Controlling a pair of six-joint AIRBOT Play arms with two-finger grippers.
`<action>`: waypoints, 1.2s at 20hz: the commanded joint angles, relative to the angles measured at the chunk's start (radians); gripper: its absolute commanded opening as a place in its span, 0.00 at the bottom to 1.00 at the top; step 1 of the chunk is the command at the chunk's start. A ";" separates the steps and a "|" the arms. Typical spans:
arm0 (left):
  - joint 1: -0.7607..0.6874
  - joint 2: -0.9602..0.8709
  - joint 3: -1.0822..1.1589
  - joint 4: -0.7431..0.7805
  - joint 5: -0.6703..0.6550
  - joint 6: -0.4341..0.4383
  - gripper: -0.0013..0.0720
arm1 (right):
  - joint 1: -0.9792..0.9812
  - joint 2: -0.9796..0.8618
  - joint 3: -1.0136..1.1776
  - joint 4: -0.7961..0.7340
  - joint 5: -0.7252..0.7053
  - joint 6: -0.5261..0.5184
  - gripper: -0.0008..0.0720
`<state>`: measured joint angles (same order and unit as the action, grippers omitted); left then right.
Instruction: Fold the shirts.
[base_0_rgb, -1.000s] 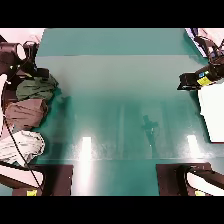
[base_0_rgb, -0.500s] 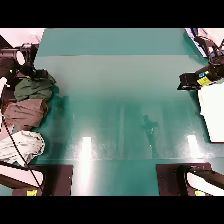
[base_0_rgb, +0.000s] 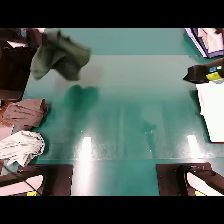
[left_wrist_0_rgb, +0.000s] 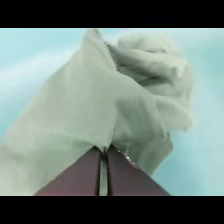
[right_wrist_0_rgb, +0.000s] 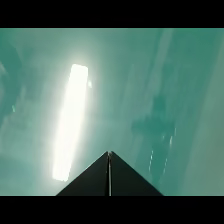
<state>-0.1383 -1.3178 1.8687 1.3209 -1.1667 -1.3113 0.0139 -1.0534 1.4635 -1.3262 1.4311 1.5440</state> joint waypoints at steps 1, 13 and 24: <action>-0.124 0.111 0.097 -0.382 -0.108 0.185 0.05 | 0.000 0.095 0.001 0.000 -0.133 0.000 0.04; -0.379 -0.256 0.034 -0.363 -0.219 0.085 0.63 | 0.001 0.220 0.000 -0.001 -0.101 0.000 0.04; -0.303 -0.149 -0.397 -0.340 -0.312 -0.049 0.86 | 0.000 0.217 -0.001 -0.005 -0.041 0.000 0.04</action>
<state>-0.4381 -1.5414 1.6703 1.0344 -1.5379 -1.3464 0.0139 -0.8368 1.4635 -1.3289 1.3884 1.5440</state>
